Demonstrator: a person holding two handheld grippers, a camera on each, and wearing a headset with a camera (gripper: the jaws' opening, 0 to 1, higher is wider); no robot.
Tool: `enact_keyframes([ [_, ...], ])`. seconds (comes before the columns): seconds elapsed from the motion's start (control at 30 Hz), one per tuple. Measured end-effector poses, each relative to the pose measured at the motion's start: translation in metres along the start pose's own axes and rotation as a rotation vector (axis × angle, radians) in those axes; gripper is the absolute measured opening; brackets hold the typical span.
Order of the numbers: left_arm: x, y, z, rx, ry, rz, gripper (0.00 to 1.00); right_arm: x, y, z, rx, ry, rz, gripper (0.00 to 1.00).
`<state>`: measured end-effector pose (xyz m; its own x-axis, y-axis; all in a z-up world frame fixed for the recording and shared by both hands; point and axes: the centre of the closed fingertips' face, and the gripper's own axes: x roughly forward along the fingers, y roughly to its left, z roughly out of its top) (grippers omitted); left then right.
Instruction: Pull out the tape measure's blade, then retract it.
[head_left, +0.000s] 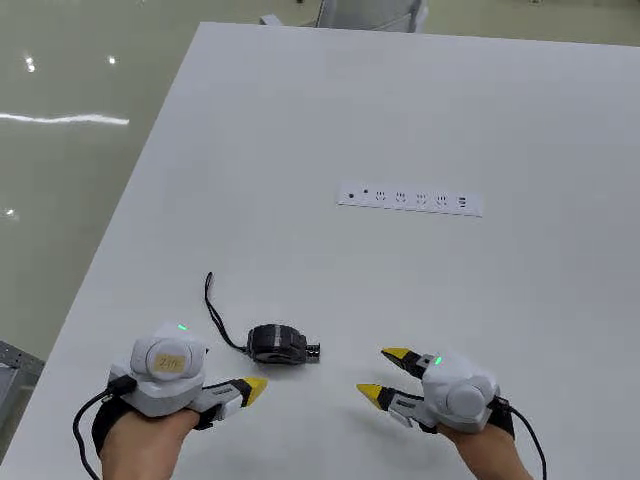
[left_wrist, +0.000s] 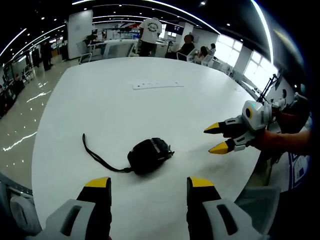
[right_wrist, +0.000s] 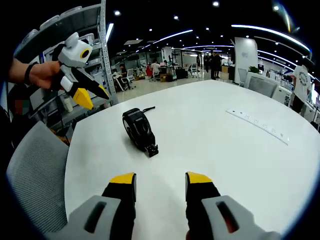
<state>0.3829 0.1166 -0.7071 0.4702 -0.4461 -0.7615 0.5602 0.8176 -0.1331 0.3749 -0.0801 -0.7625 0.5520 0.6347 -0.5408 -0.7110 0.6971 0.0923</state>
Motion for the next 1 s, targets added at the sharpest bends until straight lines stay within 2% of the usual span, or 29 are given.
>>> enact_keyframes([
  [0.23, -0.009, -0.009, -0.01, 0.055, -0.032, -0.04, 0.64, -0.023, 0.004, -0.006, 0.036, -0.005, -0.038, 0.45],
  [0.33, -0.012, -0.013, -0.02, 0.077, -0.035, -0.054, 0.66, -0.034, 0.007, -0.013, 0.046, -0.003, -0.053, 0.47],
  [0.43, -0.016, -0.016, -0.027, 0.083, -0.045, -0.063, 0.69, -0.043, 0.011, -0.016, 0.067, -0.006, -0.062, 0.49],
  [0.5, -0.017, -0.019, -0.036, 0.089, -0.042, -0.064, 0.7, -0.048, 0.016, -0.023, 0.08, -0.003, -0.065, 0.5],
  [0.57, -0.018, -0.02, -0.041, 0.071, -0.054, -0.065, 0.72, -0.052, 0.021, -0.03, 0.091, 0.005, -0.063, 0.51],
  [0.67, -0.018, -0.023, -0.05, 0.062, -0.047, -0.071, 0.76, -0.055, 0.03, -0.04, 0.103, 0.022, -0.06, 0.54],
  [0.8, -0.023, -0.029, -0.054, 0.072, -0.069, -0.079, 0.77, -0.061, 0.039, -0.045, 0.118, 0.024, -0.064, 0.56],
  [0.93, -0.025, -0.032, -0.063, 0.087, -0.067, -0.082, 0.78, -0.066, 0.048, -0.051, 0.14, 0.023, -0.071, 0.58],
  [1.0, -0.027, -0.032, -0.066, 0.074, -0.068, -0.083, 0.78, -0.067, 0.05, -0.054, 0.154, 0.024, -0.074, 0.59],
])
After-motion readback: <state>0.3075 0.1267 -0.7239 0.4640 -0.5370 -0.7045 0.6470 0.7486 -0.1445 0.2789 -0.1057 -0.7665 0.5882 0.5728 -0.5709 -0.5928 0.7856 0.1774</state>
